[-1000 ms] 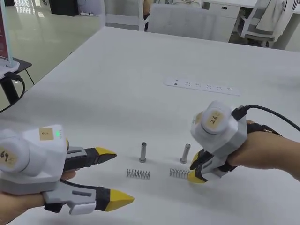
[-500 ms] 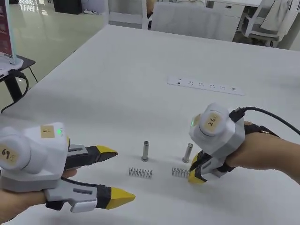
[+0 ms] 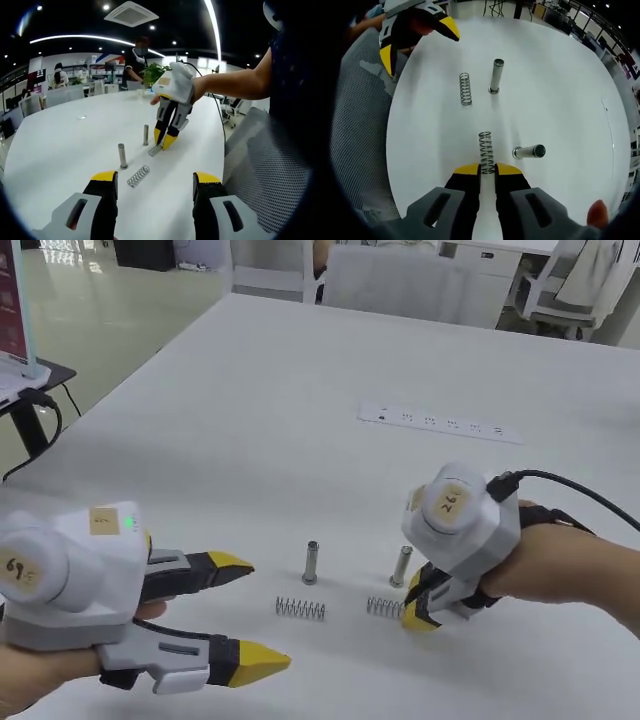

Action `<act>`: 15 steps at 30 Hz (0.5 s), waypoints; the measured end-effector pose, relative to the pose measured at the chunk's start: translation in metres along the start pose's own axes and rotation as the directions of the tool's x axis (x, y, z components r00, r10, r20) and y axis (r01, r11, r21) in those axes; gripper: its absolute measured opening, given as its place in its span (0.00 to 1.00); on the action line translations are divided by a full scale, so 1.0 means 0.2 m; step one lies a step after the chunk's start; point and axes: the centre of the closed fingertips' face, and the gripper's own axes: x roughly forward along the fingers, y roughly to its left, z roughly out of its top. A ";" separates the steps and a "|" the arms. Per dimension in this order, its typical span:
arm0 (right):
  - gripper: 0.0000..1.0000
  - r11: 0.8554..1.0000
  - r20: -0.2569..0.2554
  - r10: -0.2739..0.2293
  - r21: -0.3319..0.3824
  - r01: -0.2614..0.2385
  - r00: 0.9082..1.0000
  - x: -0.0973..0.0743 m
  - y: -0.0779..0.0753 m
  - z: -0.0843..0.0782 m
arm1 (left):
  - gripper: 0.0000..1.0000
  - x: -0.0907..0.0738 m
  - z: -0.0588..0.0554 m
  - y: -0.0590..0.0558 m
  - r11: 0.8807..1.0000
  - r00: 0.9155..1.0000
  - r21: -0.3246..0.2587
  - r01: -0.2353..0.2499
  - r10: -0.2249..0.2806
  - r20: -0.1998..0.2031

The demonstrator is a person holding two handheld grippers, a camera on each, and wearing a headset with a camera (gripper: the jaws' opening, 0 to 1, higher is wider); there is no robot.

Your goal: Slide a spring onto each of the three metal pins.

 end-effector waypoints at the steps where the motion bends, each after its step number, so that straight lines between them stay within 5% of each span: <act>1: 0.08 1.000 0.002 -0.002 -0.002 0.002 1.000 0.00 0.00 0.00 | 0.56 0.00 0.00 0.00 1.000 1.000 0.001 0.001 -0.001 0.001; 15: 0.08 1.000 0.011 0.003 -0.004 -0.003 1.000 -0.12 0.05 0.02 | 0.53 0.03 0.04 -0.03 0.999 0.999 0.027 0.038 -0.038 -0.006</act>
